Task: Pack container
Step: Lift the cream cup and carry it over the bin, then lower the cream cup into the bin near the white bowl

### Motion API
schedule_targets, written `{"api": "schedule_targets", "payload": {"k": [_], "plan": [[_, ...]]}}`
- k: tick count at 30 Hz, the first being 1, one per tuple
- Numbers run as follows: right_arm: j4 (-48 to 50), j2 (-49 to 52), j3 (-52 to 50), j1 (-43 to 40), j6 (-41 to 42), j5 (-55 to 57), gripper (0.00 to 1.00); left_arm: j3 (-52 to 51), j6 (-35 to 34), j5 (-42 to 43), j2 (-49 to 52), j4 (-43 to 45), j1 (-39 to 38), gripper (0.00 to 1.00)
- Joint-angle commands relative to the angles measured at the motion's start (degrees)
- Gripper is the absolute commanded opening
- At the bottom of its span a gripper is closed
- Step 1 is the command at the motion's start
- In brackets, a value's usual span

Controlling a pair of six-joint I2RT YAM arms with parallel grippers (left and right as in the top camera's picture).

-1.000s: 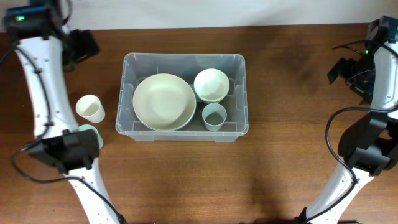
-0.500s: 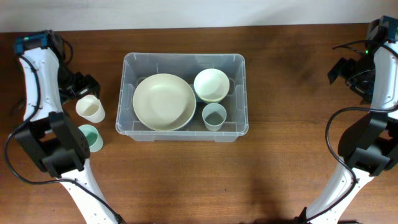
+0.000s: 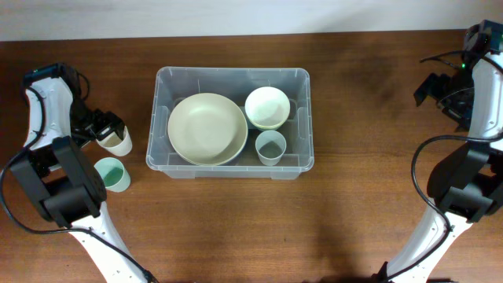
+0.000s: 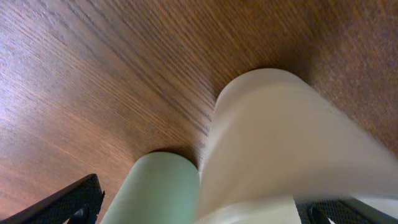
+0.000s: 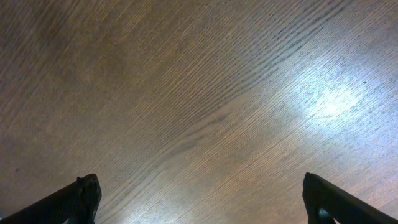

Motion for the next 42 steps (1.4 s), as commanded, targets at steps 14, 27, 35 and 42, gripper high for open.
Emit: {"api": "schedule_targets", "payload": {"k": [14, 27, 35, 42], "plan": [[0.0, -0.02, -0.2, -0.15, 0.02, 0.09, 0.99, 11.1, 0.61, 0.48, -1.64, -1.44, 1.33, 0.01], [0.0, -0.02, -0.2, -0.15, 0.02, 0.09, 0.99, 52.83, 18.01, 12.85, -8.96, -13.88, -12.48, 0.01], [0.0, -0.02, -0.2, -0.15, 0.02, 0.09, 0.99, 48.94, 21.4, 12.63, -9.05, -13.88, -35.19, 0.01], [0.0, -0.02, -0.2, -0.15, 0.02, 0.09, 0.99, 37.53, 21.42, 7.87, -8.9, -13.64, -45.92, 0.03]]}}
